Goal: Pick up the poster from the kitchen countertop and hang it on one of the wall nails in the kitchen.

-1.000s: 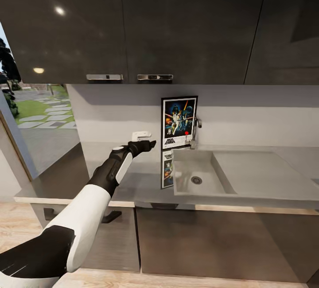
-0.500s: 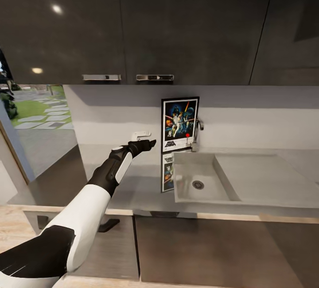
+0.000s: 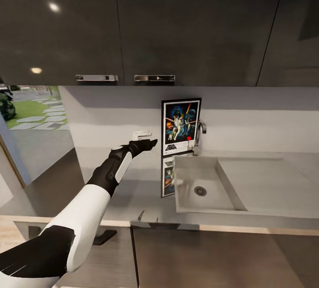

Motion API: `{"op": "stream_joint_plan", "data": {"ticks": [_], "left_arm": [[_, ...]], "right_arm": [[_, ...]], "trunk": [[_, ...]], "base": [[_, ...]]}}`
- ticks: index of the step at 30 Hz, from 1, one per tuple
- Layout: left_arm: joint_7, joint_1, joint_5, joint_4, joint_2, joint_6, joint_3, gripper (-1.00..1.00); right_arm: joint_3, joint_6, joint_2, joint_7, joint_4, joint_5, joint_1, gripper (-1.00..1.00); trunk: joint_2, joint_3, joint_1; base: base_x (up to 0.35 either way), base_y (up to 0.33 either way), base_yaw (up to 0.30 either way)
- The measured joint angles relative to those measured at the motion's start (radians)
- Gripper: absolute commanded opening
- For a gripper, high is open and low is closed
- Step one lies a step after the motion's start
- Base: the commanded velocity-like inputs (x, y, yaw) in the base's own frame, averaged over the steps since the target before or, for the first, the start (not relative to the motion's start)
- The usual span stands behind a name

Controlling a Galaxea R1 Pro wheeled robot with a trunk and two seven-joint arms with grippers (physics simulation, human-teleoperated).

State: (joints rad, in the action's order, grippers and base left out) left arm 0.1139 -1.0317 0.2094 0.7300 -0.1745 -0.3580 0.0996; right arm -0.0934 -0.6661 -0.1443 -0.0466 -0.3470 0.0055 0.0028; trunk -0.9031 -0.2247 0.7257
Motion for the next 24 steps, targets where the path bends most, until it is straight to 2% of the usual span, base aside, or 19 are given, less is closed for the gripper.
{"op": "stream_joint_plan", "data": {"ticks": [5, 13, 17, 24], "left_arm": [[0.007, 0.000, 0.001, 0.001, 0.000, 0.000, 0.002, 1.00], [0.024, 0.000, 0.001, 0.002, 0.000, 0.000, 0.003, 1.00], [0.074, 0.000, -0.001, 0.003, 0.004, 0.001, 0.000, 1.00], [0.088, 0.000, -0.002, 0.004, 0.007, 0.001, -0.001, 1.00]], "right_arm": [[0.001, -0.001, 0.000, 0.000, 0.064, -0.002, 0.000, 1.00], [0.003, 0.000, 0.000, 0.000, 0.091, -0.002, 0.000, 1.00], [0.003, 0.000, 0.001, 0.000, 0.094, -0.002, 0.000, 1.00], [0.003, 0.000, 0.001, 0.000, 0.095, -0.003, 0.000, 1.00]], "trunk": [[0.000, 0.000, 0.000], [0.000, 0.000, 0.000], [0.000, 0.000, 0.000], [0.000, 0.000, 0.000]], "base": [[0.017, 0.000, 0.000], [0.003, 0.000, -0.023], [0.000, 0.000, -0.203], [0.000, 0.000, -0.275]]}}
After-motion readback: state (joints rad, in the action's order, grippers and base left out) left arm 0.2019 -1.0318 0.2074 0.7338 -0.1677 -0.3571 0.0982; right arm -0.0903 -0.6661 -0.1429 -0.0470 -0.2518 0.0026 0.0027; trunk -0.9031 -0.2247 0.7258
